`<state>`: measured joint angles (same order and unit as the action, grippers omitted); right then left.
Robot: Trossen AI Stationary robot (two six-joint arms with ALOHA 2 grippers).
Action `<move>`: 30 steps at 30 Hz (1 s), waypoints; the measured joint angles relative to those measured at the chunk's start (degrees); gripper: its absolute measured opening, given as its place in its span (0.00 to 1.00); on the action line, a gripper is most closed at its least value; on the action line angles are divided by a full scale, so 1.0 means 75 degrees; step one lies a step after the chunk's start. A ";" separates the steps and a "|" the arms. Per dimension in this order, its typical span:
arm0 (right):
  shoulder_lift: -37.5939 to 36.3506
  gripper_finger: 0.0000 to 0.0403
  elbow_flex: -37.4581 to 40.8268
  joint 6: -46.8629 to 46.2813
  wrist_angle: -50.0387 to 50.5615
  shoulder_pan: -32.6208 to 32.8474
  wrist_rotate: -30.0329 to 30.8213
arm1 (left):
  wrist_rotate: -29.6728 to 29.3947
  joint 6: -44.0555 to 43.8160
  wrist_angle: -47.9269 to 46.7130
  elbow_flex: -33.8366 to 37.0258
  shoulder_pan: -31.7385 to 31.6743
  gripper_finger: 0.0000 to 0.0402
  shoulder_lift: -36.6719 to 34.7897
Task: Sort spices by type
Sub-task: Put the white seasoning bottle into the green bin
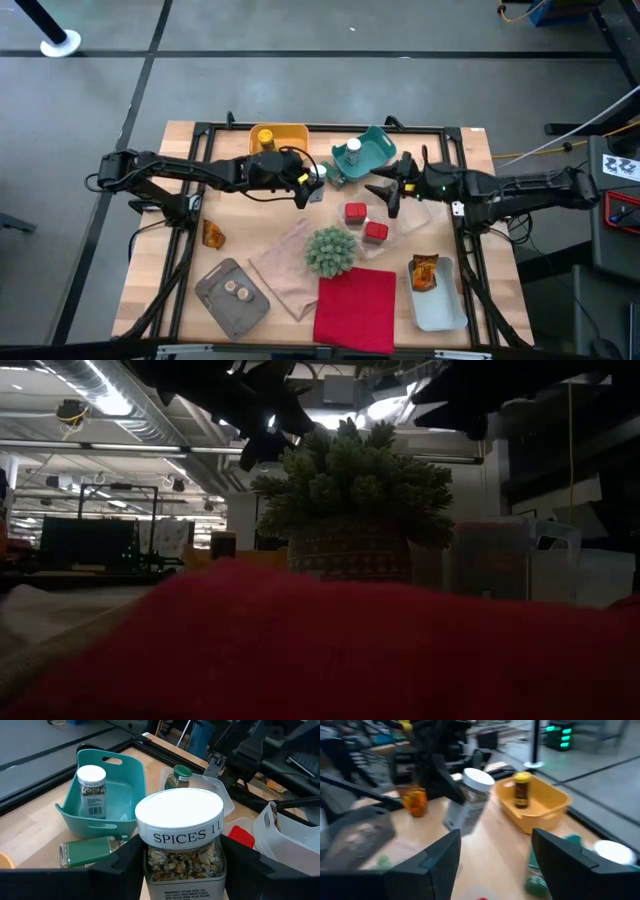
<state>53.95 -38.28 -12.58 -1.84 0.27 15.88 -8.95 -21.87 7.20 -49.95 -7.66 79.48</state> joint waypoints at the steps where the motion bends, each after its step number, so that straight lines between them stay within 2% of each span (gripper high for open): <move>1: 0.0056 0.61 0.0000 0.0007 -0.0131 -0.0173 -0.0387 | 0.0000 0.0019 0.0009 0.0000 0.0000 0.49 0.0000; 6: 0.0480 0.61 0.0000 0.0378 -0.1130 -0.0883 -0.1808 | 0.0147 0.0256 -0.0004 0.0000 0.0021 0.49 0.0023; 13: 0.1260 0.61 0.0000 0.0578 -0.2527 -0.1400 -0.3225 | 0.0770 0.0644 0.0329 0.0000 0.0092 0.49 0.0029; 22: 0.2289 0.61 0.0000 0.0976 -0.3855 -0.1389 -0.4043 | 0.0810 0.1583 0.0847 -0.0006 0.0450 0.49 0.0029; 30: 0.2812 0.61 0.0000 0.1174 -0.4795 -0.1386 -0.4885 | 0.0805 0.2382 0.1168 -0.0003 0.0750 0.49 0.0029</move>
<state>75.04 -38.28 -3.77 -37.80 -10.13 -20.75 -2.91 -4.01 15.96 -49.98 -2.04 79.70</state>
